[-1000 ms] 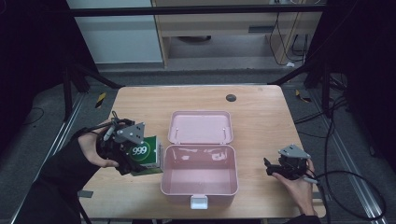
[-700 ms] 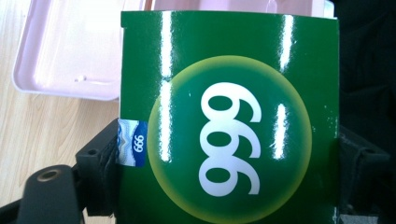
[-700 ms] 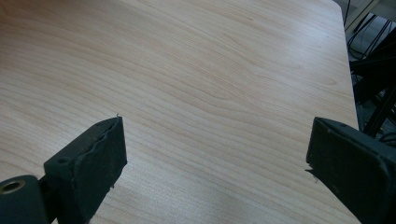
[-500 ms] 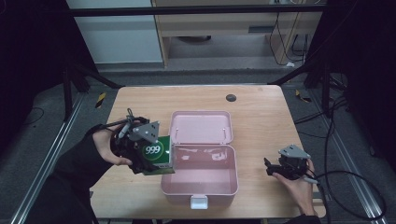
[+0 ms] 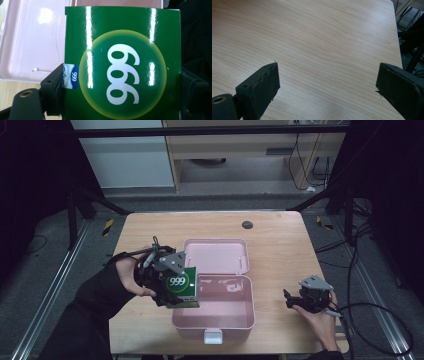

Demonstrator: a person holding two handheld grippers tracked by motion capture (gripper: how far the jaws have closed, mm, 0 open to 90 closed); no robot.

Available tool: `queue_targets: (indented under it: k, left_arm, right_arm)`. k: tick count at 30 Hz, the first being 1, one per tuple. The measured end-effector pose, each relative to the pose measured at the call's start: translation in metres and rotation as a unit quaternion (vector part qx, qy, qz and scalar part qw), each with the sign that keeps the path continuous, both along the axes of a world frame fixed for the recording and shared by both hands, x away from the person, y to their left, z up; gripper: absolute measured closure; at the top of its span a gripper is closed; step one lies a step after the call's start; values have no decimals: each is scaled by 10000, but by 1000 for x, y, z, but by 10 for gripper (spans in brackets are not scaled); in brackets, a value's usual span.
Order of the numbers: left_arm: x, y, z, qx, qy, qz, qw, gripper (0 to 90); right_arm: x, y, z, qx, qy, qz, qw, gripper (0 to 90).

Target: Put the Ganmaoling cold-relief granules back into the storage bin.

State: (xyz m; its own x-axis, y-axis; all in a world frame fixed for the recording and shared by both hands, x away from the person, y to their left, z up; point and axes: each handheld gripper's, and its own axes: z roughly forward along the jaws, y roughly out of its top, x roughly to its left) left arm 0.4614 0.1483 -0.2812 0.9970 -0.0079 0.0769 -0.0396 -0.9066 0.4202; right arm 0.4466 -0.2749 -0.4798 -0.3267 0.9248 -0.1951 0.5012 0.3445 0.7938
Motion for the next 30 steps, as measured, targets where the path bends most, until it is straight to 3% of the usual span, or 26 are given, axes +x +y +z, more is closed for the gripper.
queue_targets:
  k: [20,30]
  left_arm:
    - [11,-26,-23,55,76,-207,9997,148]
    - [14,-31,-42,223,155,-207,9994,148]
  right_arm:
    - [0,0,-2,-32,-40,37,10000,55]
    - [0,0,-3,-35,-48,51,10000,56]
